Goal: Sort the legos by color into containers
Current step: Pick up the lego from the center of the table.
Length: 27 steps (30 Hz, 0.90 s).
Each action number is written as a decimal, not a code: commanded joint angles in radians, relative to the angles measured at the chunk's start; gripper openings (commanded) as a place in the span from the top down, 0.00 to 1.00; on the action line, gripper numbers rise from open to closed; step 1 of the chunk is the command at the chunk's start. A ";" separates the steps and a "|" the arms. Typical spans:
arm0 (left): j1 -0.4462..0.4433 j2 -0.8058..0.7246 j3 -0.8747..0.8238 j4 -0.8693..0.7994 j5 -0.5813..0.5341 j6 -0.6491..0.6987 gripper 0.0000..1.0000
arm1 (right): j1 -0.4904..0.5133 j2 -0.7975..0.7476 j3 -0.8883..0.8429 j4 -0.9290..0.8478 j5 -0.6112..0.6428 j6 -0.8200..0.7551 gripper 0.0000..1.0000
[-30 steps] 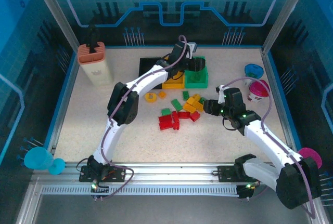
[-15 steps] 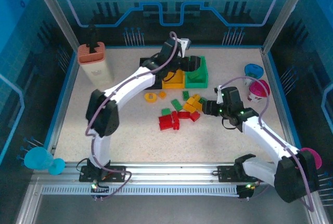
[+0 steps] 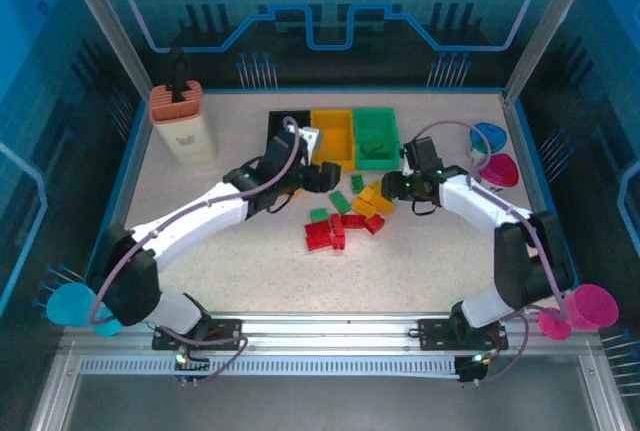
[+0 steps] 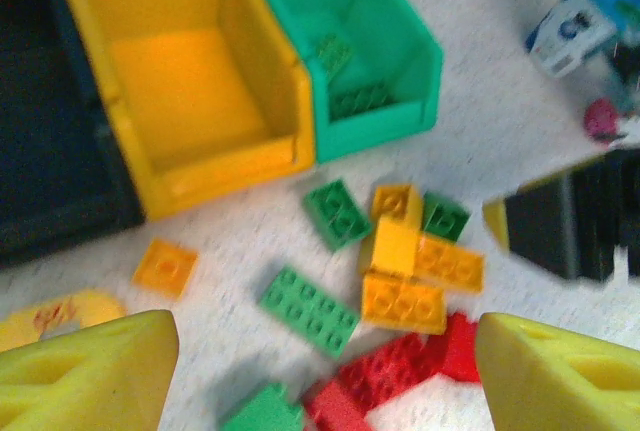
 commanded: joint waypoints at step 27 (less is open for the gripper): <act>-0.015 -0.437 -0.385 -0.101 -0.143 -0.107 0.22 | -0.002 0.284 0.140 -0.016 0.028 0.066 0.43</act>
